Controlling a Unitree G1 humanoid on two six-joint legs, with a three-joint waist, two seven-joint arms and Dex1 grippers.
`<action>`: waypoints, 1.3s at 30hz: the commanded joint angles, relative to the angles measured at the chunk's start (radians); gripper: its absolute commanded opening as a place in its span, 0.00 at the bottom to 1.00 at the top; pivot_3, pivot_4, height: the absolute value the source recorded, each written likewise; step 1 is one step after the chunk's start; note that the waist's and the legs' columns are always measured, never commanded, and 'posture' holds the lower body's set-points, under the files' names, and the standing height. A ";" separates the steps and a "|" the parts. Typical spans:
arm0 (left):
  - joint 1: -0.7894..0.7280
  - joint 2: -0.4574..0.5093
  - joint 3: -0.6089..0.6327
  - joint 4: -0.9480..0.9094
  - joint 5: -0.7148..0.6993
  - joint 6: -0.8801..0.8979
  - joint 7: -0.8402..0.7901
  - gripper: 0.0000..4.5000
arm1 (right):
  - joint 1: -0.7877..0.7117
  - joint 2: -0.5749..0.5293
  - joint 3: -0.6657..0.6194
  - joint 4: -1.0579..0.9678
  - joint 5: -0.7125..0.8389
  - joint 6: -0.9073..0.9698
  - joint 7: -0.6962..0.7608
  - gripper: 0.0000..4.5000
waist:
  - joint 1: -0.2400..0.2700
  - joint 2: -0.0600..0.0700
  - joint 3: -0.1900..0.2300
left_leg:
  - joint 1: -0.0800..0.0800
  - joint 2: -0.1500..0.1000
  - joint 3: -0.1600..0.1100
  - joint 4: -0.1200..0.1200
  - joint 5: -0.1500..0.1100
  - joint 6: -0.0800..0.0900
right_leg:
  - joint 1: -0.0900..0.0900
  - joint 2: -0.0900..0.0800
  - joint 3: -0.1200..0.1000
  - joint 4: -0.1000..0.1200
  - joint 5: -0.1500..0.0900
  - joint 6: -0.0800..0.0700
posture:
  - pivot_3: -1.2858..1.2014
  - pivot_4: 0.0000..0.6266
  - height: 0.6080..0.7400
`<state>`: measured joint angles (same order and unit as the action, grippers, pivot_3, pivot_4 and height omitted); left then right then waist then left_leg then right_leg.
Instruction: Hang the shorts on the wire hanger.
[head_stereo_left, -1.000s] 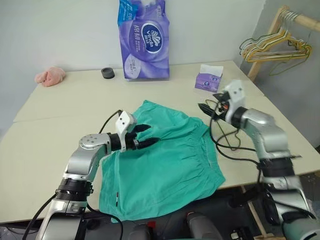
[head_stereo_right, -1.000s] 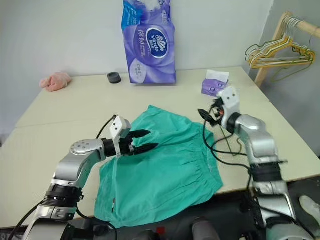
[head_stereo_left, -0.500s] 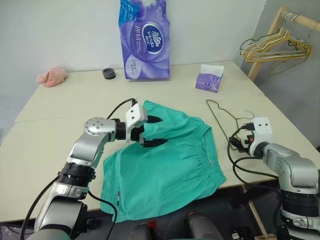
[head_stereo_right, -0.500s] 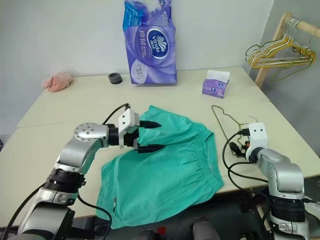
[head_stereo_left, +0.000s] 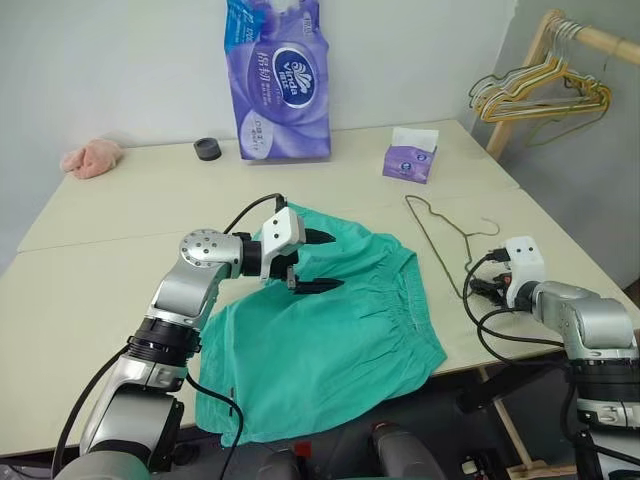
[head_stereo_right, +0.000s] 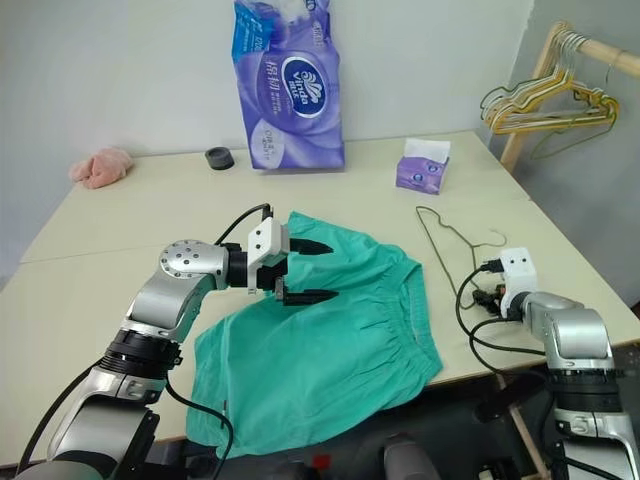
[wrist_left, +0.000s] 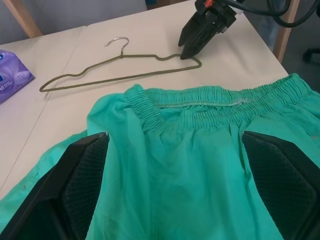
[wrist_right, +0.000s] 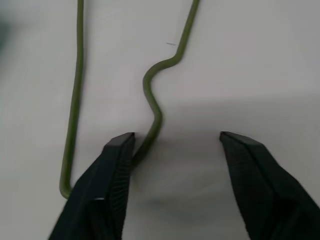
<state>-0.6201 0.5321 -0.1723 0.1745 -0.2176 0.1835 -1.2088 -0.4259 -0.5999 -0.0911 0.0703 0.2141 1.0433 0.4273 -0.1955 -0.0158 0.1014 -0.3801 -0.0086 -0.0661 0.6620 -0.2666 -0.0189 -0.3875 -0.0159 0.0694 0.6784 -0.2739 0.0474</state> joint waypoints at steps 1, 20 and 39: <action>-0.033 -0.016 -0.007 0.001 0.008 -0.027 0.010 1.00 | -0.035 -0.014 0.062 0.116 -0.016 0.018 0.045 0.35 | -0.001 -0.001 -0.001 | 0.000 0.000 0.000 0.000 0.000 0.000 | 0.000 0.000 0.000 0.000 0.000 0.000 | 0.42 0.12 1.00; -0.096 -0.045 0.089 0.142 0.002 0.034 0.179 1.00 | -0.077 -0.106 0.037 0.089 -0.177 -0.346 -0.056 0.01 | 0.001 -0.001 0.000 | -0.001 -0.003 0.000 0.001 0.000 0.000 | -0.001 -0.004 0.001 0.000 0.000 0.002 | 0.42 0.12 1.00; -0.407 0.099 0.092 0.637 0.031 0.047 -0.217 1.00 | -0.029 -0.286 0.228 -0.276 -0.537 -1.079 0.042 0.01 | -0.027 0.000 0.002 | -0.002 -0.003 0.000 0.000 -0.001 -0.001 | -0.002 -0.003 0.000 0.000 -0.005 0.010 | 0.42 0.12 1.00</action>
<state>-1.0063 0.6100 -0.0728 0.8171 -0.2027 0.2518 -1.3790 -0.4216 -0.8862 0.1519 -0.1649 -0.3060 0.0135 0.4661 -0.2229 -0.0159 0.1036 -0.3817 -0.0114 -0.0663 0.6615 -0.2672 -0.0198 -0.3891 -0.0190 0.0695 0.6781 -0.2787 0.0572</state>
